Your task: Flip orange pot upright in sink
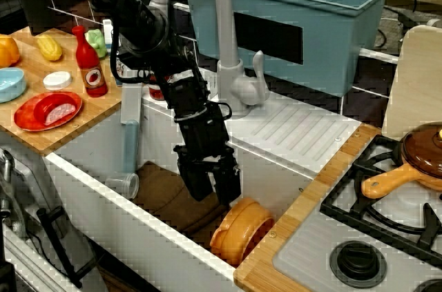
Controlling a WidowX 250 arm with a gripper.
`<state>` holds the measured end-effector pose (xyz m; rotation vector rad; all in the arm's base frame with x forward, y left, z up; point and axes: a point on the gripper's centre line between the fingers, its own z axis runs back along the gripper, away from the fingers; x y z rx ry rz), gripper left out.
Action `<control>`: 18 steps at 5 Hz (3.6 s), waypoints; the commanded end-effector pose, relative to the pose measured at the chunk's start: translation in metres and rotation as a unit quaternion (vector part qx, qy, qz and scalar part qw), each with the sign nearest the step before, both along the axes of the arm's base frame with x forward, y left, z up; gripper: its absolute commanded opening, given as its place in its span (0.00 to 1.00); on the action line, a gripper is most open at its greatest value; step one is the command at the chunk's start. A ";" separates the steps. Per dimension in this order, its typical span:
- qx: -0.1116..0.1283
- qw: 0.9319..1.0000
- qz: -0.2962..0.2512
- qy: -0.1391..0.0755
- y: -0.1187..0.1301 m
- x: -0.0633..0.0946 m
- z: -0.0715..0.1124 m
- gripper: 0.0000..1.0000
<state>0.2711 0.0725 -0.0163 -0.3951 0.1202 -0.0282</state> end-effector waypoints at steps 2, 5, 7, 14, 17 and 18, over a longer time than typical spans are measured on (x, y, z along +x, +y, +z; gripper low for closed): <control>-0.002 0.999 0.020 -0.044 0.002 0.017 0.014 1.00; 0.005 0.999 0.015 -0.048 -0.006 0.018 -0.006 1.00; 0.016 0.998 0.010 -0.054 -0.007 0.014 -0.017 1.00; 0.001 0.995 0.074 -0.062 0.009 0.016 -0.021 0.00; 0.103 0.986 0.022 -0.131 -0.007 -0.002 0.013 0.00; 0.131 0.978 -0.012 -0.160 -0.031 -0.020 0.027 0.00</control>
